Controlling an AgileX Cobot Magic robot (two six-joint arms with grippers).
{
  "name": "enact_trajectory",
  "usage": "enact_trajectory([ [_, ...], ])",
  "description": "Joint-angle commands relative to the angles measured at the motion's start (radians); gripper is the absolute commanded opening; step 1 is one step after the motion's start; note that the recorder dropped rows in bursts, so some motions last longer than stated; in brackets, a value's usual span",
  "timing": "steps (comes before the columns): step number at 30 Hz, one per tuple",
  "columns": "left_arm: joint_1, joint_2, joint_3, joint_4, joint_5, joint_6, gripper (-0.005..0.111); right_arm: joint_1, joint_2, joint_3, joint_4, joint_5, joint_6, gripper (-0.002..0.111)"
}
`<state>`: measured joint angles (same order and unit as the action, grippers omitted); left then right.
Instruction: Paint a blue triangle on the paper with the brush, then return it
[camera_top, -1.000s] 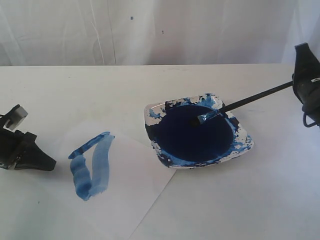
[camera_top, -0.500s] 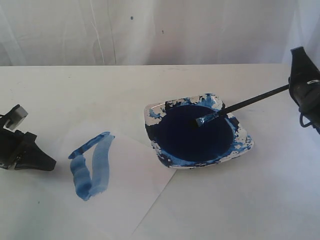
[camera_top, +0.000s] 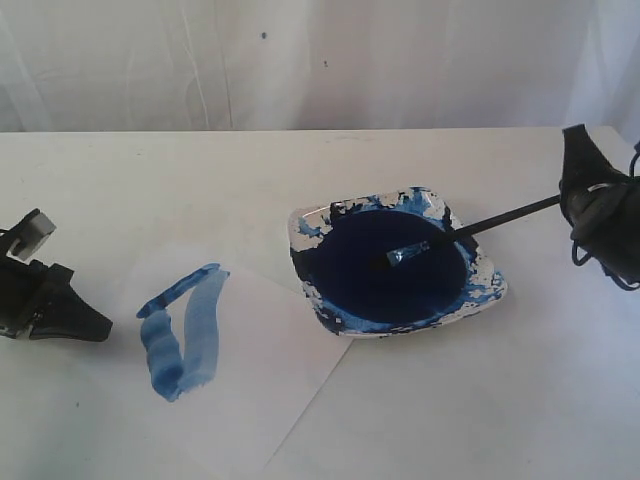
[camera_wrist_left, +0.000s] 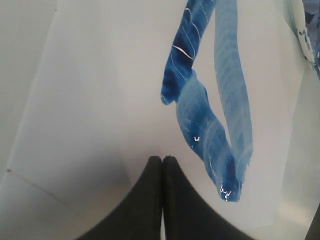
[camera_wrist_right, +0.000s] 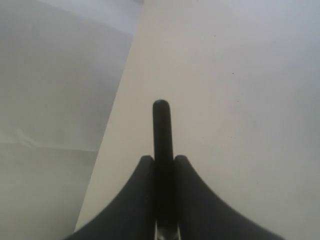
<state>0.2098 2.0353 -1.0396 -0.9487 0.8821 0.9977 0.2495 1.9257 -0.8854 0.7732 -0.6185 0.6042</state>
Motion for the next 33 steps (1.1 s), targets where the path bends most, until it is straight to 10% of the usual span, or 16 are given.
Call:
enact_trajectory([
  [1, -0.002, 0.002, 0.004, -0.001, -0.002, -0.003, 0.0, -0.005, 0.026, -0.02, -0.01, -0.01, 0.004, 0.0],
  [11, -0.002, 0.002, 0.004, 0.001, -0.001, -0.003, 0.0, -0.005, 0.064, -0.089, -0.015, 0.061, 0.004, 0.002],
  [24, -0.002, 0.002, 0.004, 0.005, -0.001, -0.003, 0.0, -0.005, 0.086, -0.106, -0.162, 0.025, 0.004, 0.055],
  [33, -0.002, 0.0, 0.003, -0.008, -0.003, -0.003, 0.0, -0.005, -0.062, -0.103, -0.328, 0.151, -0.156, 0.056],
])
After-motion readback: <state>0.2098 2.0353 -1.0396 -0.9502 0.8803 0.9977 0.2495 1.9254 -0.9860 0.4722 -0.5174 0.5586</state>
